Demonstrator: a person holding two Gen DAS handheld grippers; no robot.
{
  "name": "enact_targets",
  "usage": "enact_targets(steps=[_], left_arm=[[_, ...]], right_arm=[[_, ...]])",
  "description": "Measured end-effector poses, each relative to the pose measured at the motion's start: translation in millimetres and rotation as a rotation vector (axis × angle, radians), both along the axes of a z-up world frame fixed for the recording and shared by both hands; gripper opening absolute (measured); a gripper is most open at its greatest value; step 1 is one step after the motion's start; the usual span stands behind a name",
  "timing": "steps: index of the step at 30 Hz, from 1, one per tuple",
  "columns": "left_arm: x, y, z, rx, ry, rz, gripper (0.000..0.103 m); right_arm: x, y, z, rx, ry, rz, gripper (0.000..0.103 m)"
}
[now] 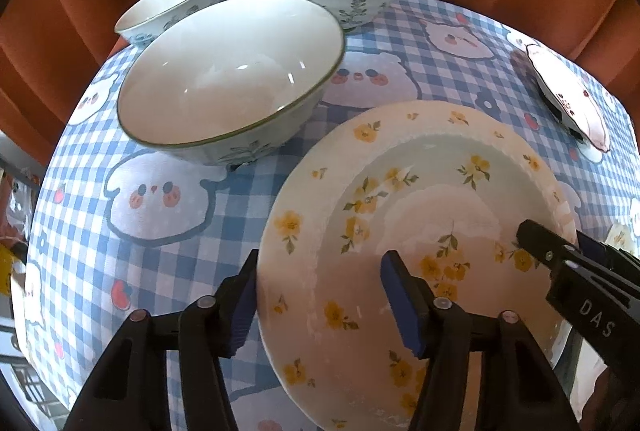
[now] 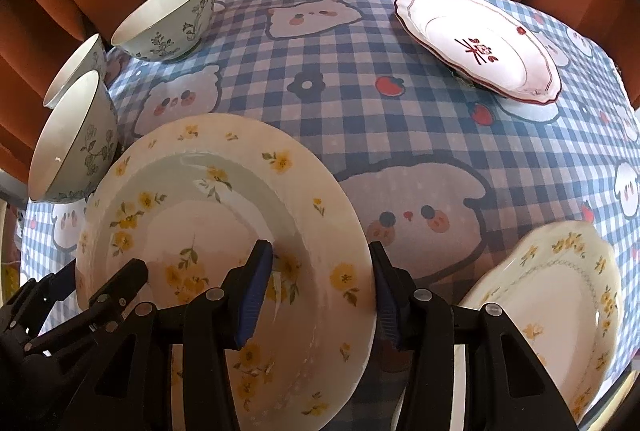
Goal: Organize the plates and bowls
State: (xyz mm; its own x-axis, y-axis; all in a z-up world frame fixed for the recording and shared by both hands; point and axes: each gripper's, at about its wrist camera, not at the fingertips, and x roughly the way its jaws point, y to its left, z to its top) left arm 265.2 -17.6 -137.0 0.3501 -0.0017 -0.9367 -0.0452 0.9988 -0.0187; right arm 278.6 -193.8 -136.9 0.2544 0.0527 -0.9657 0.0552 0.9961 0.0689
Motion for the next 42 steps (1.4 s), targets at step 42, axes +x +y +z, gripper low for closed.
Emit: enact_targets(steps=[42], left_arm=[[-78, 0, 66, -0.010, -0.101, -0.122, 0.058]], right_arm=[[-87, 20, 82, -0.072, -0.087, -0.074, 0.047]])
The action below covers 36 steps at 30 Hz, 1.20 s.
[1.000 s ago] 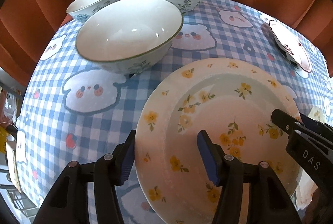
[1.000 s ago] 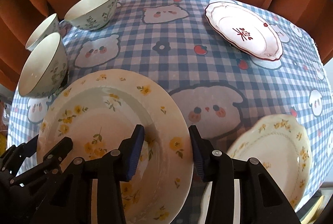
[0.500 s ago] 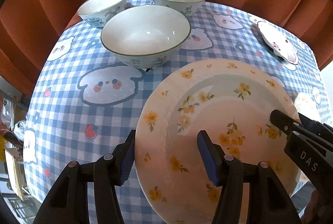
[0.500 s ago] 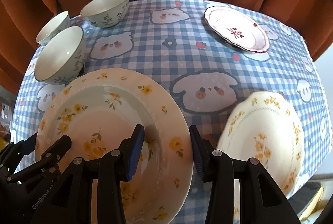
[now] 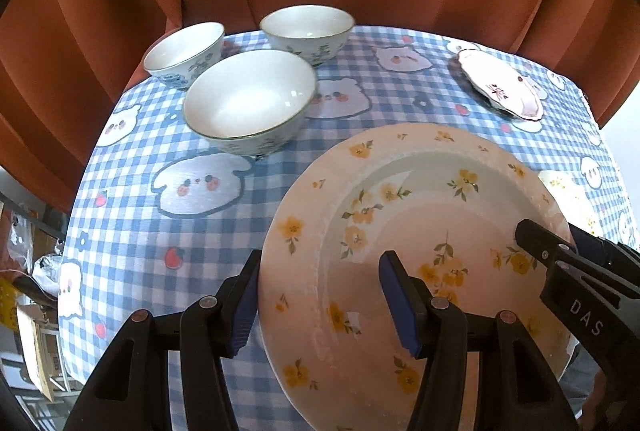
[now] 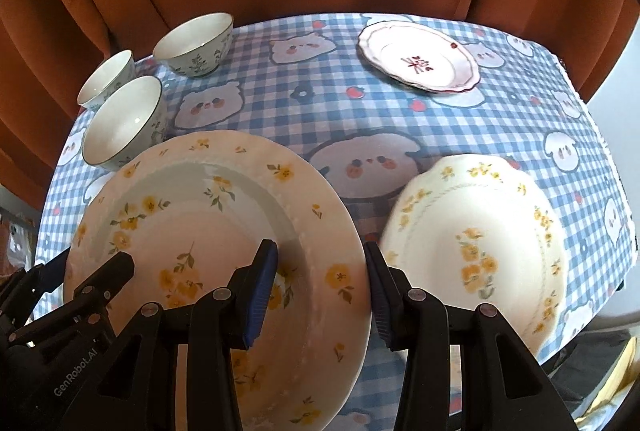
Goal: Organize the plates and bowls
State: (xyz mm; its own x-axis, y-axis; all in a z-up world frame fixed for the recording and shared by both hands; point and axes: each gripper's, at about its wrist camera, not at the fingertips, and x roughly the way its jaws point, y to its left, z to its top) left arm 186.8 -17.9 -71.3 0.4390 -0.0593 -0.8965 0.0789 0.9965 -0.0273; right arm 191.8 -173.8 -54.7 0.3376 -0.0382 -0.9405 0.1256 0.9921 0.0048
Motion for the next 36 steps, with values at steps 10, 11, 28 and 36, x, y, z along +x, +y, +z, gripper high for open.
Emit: enact_targets(steps=[10, 11, 28, 36], left_arm=[[-10, -50, 9, -0.026, -0.016, 0.045, 0.058], [-11, -56, 9, -0.027, -0.018, 0.047, 0.058], [-20, -137, 3, -0.044, -0.037, 0.072, 0.058], [-17, -178, -8, -0.055, -0.010, 0.064, 0.058]], right_arm=[[-8, -54, 9, 0.005, 0.008, 0.028, 0.047], [-9, -60, 10, 0.006, 0.007, 0.030, 0.047], [-12, -139, 14, -0.008, -0.010, 0.060, 0.047], [-13, -181, 5, -0.019, 0.001, 0.051, 0.047]])
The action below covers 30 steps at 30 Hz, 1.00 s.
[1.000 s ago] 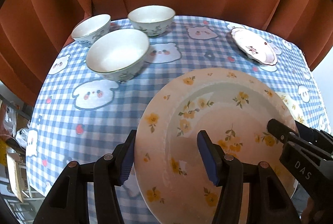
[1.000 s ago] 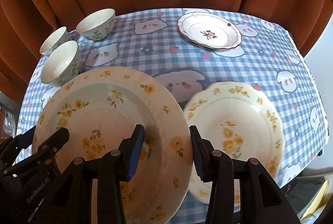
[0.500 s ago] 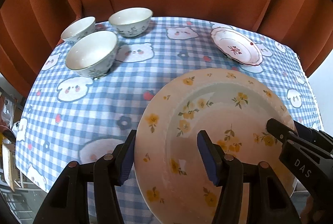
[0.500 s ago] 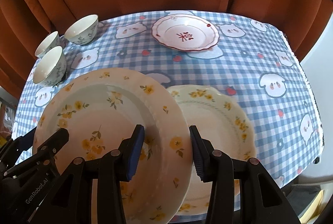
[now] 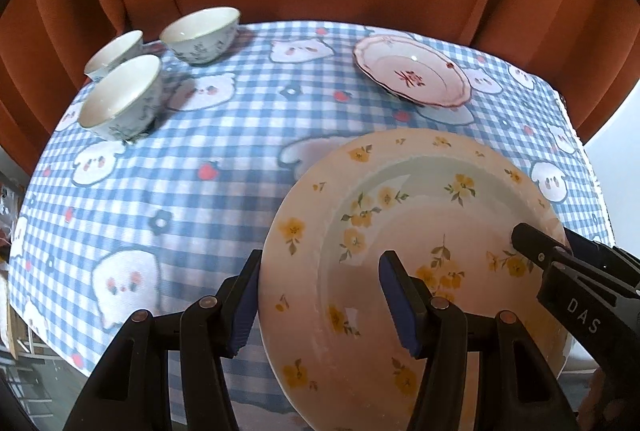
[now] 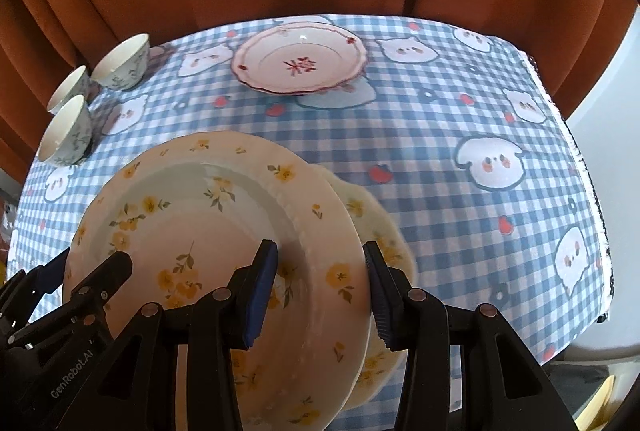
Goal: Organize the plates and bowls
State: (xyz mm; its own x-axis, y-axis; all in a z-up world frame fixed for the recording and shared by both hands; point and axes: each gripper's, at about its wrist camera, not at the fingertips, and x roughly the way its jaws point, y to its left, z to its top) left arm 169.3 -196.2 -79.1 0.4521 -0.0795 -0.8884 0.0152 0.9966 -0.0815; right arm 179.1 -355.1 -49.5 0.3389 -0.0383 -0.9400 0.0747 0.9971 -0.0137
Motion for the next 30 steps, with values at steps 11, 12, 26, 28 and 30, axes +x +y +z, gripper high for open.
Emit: enact_targets(steps=[11, 12, 26, 28, 30], left_arm=[[4, -44, -22, 0.001, 0.064, -0.036, 0.058], [4, -46, -25, 0.000, 0.071, -0.037, 0.058], [6, -62, -50, -0.004, 0.137, -0.020, 0.059], [7, -63, -50, 0.002, 0.128, -0.018, 0.059], [7, -65, -50, 0.011, 0.120, -0.017, 0.059]], right_arm=[[1, -46, -14, -0.010, 0.033, -0.025, 0.047], [2, -49, -16, -0.013, 0.038, -0.027, 0.047], [5, -67, -35, -0.029, 0.084, -0.006, 0.047], [6, -67, -37, -0.030, 0.087, 0.000, 0.047], [6, -67, -38, -0.027, 0.085, 0.000, 0.047]])
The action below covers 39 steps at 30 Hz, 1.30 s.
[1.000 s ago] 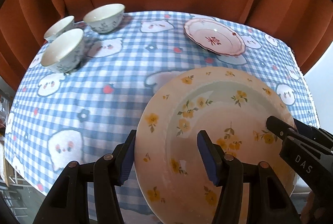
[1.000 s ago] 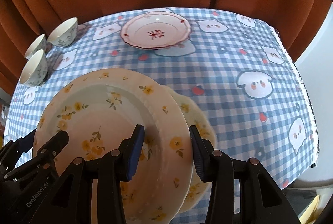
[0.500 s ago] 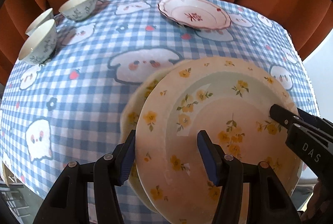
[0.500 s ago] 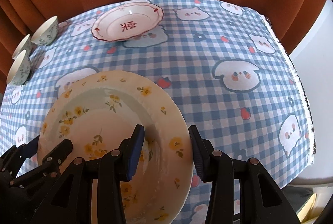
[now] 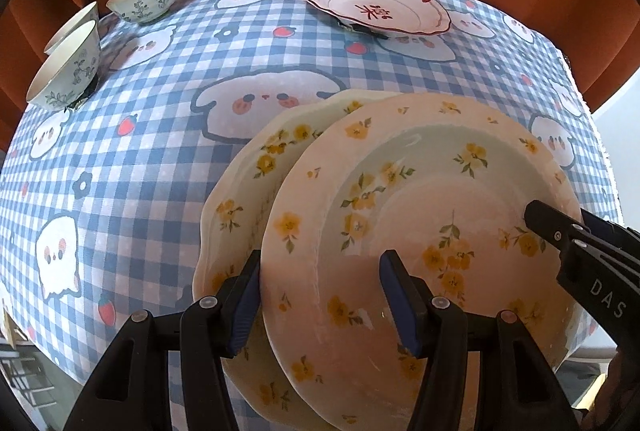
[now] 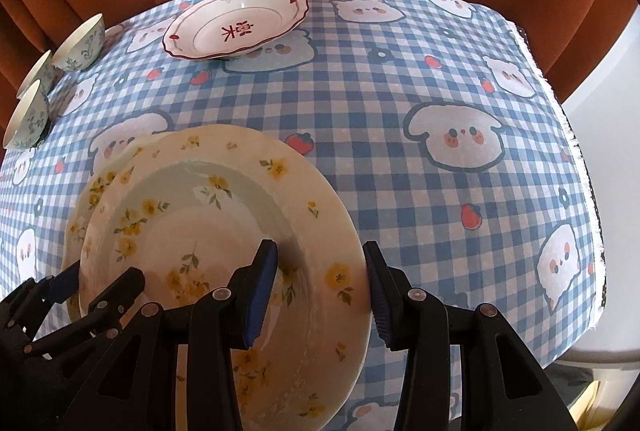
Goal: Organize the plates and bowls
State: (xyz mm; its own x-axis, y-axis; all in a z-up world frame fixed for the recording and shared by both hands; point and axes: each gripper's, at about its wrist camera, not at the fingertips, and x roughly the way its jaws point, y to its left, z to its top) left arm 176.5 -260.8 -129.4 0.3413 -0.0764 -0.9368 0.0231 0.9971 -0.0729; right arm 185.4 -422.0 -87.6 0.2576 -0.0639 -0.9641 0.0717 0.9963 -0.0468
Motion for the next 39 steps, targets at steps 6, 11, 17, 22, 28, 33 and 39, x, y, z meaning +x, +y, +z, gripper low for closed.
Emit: enact_targets(steps=[6, 11, 17, 22, 28, 33, 39], left_arm=[[1, -3, -1, 0.034, -0.017, 0.006, 0.061], [2, -4, -2, 0.053, -0.026, 0.006, 0.061], [-1, -7, -2, 0.085, -0.024, -0.016, 0.068], [-4, -8, 0, 0.092, -0.020, -0.027, 0.069], [-8, -1, 7, 0.108, -0.037, 0.002, 0.070], [-12, 8, 12, 0.126, -0.046, 0.025, 0.072], [-10, 13, 13, 0.122, -0.041, -0.001, 0.072]], right_arm=[[2, -1, -3, 0.007, -0.003, -0.002, 0.047], [2, 0, -3, 0.004, -0.012, -0.002, 0.047], [-5, 2, 2, -0.033, -0.026, 0.003, 0.047], [-8, 1, 7, -0.034, -0.043, 0.023, 0.037], [-10, 10, 0, -0.046, -0.031, 0.061, 0.037], [-10, 19, -9, -0.028, -0.008, 0.081, 0.037], [-10, 29, -11, -0.044, -0.008, 0.077, 0.038]])
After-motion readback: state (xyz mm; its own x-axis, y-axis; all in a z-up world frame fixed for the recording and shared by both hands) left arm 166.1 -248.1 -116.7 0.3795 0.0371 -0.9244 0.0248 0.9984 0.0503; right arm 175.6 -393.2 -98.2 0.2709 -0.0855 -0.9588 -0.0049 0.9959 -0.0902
